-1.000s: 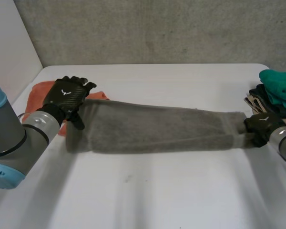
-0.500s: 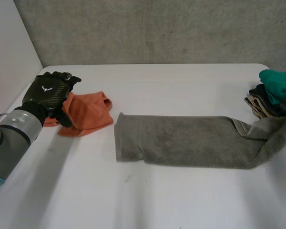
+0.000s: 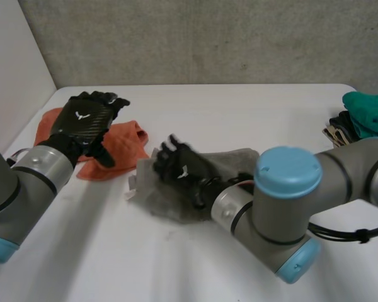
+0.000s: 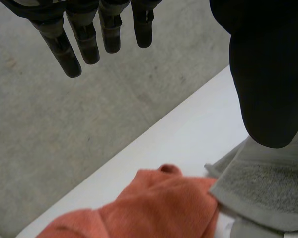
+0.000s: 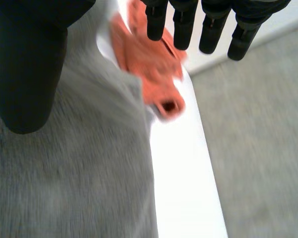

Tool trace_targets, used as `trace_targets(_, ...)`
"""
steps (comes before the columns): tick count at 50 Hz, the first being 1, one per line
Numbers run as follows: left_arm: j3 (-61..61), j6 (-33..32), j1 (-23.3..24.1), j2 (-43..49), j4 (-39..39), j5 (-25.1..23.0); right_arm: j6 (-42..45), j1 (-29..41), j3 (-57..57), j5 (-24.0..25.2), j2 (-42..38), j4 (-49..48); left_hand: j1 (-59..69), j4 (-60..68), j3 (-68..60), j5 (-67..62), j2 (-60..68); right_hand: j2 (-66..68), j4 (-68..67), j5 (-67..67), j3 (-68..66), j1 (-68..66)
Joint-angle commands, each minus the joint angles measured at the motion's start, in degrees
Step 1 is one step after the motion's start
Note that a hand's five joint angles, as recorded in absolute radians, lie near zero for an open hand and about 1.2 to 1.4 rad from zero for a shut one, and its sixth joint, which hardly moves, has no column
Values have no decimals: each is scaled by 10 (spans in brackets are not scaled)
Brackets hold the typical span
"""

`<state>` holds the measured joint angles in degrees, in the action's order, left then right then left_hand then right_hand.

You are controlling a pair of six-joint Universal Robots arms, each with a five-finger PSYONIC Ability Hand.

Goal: Fold the laundry.

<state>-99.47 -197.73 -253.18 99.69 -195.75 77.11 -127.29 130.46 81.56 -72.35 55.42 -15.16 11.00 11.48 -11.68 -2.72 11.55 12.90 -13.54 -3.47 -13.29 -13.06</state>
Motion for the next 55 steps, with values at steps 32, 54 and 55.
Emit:
trace_targets(32,36,0,63,-6,12,61,-108,-12,112,-80,110,-86,-10,-15,17,27,-16,671,-665,-665,-667,-669)
trace_targets(54,105,70,152,80,69,100,-480,-103,-18,-81,69,107,-10,-15,17,27,-16,-29,35,35,33,31)
trace_targets(55,114,72,162,88,72,100,-490,-109,-28,-82,65,118,-10,-15,17,27,-16,-29,35,35,33,31)
